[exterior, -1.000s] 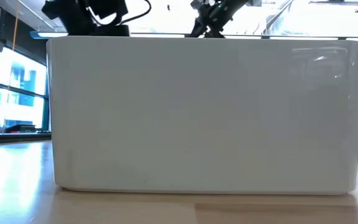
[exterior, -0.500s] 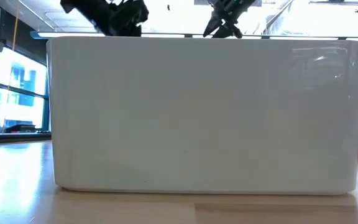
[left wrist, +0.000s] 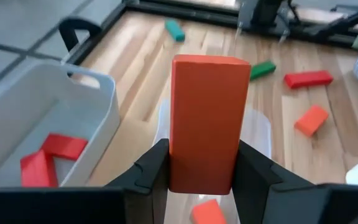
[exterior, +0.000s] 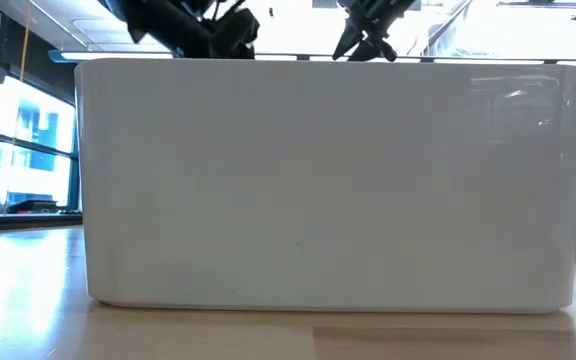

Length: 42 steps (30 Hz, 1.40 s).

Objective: Sort & place blocks by color
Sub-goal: Put the orange block into the transparent bin

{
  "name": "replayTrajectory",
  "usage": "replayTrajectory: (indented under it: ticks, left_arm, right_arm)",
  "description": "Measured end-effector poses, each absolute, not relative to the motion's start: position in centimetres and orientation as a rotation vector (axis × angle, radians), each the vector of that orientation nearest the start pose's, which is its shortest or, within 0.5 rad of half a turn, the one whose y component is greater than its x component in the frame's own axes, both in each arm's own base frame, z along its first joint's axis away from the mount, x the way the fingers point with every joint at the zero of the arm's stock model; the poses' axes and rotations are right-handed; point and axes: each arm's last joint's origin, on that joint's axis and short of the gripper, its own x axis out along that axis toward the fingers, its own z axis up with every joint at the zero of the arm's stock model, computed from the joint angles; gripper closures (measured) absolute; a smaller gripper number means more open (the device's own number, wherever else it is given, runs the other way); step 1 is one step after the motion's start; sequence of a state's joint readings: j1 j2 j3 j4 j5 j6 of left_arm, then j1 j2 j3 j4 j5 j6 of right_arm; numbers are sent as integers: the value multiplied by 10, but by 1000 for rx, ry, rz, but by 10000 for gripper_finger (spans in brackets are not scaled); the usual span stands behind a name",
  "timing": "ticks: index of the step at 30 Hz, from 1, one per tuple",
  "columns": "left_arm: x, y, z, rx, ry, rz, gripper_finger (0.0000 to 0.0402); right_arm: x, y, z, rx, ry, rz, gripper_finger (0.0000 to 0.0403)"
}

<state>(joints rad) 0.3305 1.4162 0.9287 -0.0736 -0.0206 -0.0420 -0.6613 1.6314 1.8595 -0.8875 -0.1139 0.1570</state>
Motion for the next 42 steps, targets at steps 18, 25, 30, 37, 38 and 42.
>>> replayTrajectory:
  ticks: [18,25,30,37,38,42]
  left_arm:
    - [307,117,193,-207,736,275,292]
    - [311,118,175,-223,794,269,291]
    - [312,119,163,-236,839,268,291]
    - [313,119,160,-222,854,259,290]
    - [313,119,160,-212,856,255,289]
    - [313,119,159,-197,858,249,275]
  right_arm:
    - [267,-204,420,544,555,-662,237]
    - [269,-197,416,591,592,-668,237]
    - [270,-188,411,623,657,-706,237]
    - [274,-171,406,645,729,-734,237]
    - [275,-168,406,648,737,-730,237]
    - [278,-159,404,675,766,-724,237]
